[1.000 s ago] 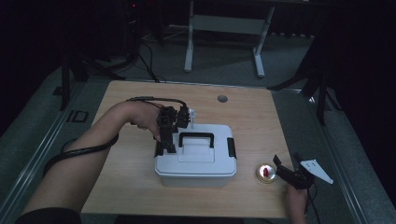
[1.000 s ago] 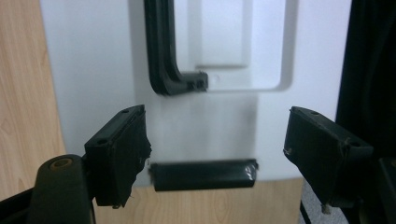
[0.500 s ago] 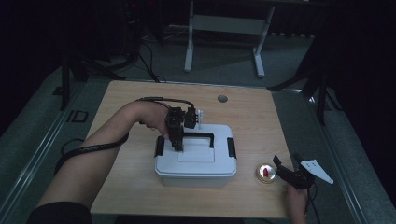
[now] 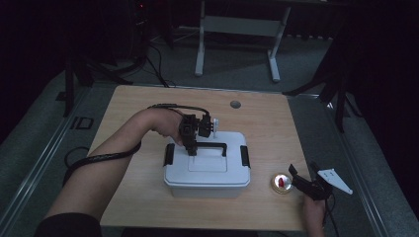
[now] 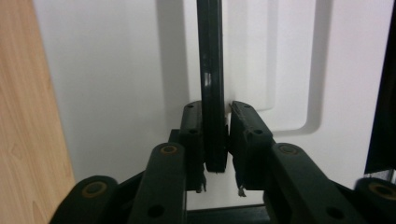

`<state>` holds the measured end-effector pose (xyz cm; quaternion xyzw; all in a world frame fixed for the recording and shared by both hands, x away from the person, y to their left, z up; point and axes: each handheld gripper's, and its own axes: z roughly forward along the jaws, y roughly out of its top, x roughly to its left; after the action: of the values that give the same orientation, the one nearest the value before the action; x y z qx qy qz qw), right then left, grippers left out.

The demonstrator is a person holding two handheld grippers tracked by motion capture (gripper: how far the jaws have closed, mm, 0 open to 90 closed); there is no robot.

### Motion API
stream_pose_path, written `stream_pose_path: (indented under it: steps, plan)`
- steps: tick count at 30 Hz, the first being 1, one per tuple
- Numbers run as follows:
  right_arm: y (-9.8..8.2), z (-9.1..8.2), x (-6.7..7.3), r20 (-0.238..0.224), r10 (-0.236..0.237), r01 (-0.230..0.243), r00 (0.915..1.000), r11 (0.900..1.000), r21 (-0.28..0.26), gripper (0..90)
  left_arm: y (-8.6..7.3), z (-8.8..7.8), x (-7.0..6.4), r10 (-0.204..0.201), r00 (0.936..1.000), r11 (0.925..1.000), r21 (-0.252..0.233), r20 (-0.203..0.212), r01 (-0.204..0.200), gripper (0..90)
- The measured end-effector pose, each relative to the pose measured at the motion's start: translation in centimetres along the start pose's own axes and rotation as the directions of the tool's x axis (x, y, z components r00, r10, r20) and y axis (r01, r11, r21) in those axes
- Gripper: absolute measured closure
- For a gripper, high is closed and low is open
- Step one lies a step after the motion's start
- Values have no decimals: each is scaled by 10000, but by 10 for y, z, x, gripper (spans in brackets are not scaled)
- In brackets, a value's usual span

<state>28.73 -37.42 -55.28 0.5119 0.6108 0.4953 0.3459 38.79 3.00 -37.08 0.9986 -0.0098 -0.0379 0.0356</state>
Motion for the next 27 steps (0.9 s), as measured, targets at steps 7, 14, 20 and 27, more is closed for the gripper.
stream_pose_path:
  steps: [7,14,20,27]
  plan:
    - [0,0,0,-13,-21,21,10000,10000,8,115,-1,1,5,-221,9989,9997,-82,419,224,824]
    - [0,0,0,-8,-21,21,10000,10000,20,115,0,1,3,-166,9994,9998,-67,298,168,829]
    - [0,0,0,-8,-8,8,10000,10000,7,115,1,-3,1,-175,9996,9998,-64,218,177,830]
    - [0,0,0,4,7,-7,10000,10000,18,115,3,-14,-2,-109,9999,9999,-100,131,110,832]
